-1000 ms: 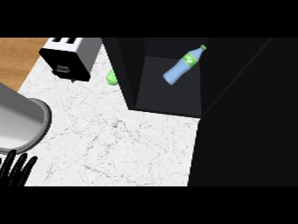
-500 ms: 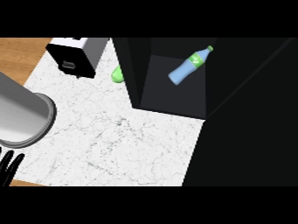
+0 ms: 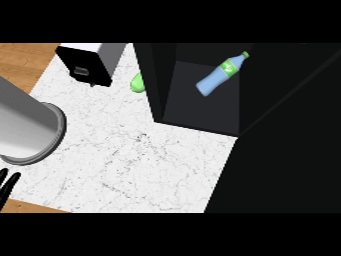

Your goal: Pick up the bottled water, place it into the cabinet and close the cabinet

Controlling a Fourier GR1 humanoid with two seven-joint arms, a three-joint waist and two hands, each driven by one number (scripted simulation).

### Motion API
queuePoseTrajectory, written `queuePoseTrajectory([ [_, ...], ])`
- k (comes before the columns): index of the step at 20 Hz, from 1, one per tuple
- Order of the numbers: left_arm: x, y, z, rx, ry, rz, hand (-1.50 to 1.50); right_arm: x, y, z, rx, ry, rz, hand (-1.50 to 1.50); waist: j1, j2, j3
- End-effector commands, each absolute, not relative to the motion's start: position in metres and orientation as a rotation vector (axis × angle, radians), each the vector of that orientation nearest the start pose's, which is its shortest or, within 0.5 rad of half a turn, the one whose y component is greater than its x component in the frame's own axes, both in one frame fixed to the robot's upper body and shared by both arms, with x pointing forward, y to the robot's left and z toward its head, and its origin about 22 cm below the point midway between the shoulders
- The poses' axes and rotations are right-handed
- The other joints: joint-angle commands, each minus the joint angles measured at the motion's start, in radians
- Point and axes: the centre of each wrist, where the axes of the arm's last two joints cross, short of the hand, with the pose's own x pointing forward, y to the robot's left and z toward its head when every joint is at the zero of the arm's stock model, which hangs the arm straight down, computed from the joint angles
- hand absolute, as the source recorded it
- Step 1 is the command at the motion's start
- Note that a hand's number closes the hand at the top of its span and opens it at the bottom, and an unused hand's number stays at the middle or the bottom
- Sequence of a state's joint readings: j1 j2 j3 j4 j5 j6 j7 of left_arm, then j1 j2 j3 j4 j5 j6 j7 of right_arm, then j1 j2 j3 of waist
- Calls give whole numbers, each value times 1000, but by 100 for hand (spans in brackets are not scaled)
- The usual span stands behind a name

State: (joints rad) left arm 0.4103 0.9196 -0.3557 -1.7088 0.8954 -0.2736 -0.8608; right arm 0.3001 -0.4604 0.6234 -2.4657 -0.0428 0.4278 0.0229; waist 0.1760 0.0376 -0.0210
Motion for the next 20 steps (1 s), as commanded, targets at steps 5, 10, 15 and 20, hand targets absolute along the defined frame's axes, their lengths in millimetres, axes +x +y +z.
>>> queuePoseTrajectory([
  [5, 129, 366, 26, -546, -1866, -23, -150, 120, -159, 116, 808, -1653, 759, 150, 25, 20, 6],
  [10, 134, 371, 30, -523, -1887, -16, -150, 142, -143, 107, 917, -1578, 683, 150, 26, 19, 9],
  [15, 130, 378, 28, -513, -1865, 9, -150, 182, -141, 106, 857, -1575, 608, 150, 4, 8, 9],
  [20, 124, 388, 27, -480, -1838, 16, -150, 228, -139, 107, 712, -1612, 484, 150, -36, -8, 13],
])
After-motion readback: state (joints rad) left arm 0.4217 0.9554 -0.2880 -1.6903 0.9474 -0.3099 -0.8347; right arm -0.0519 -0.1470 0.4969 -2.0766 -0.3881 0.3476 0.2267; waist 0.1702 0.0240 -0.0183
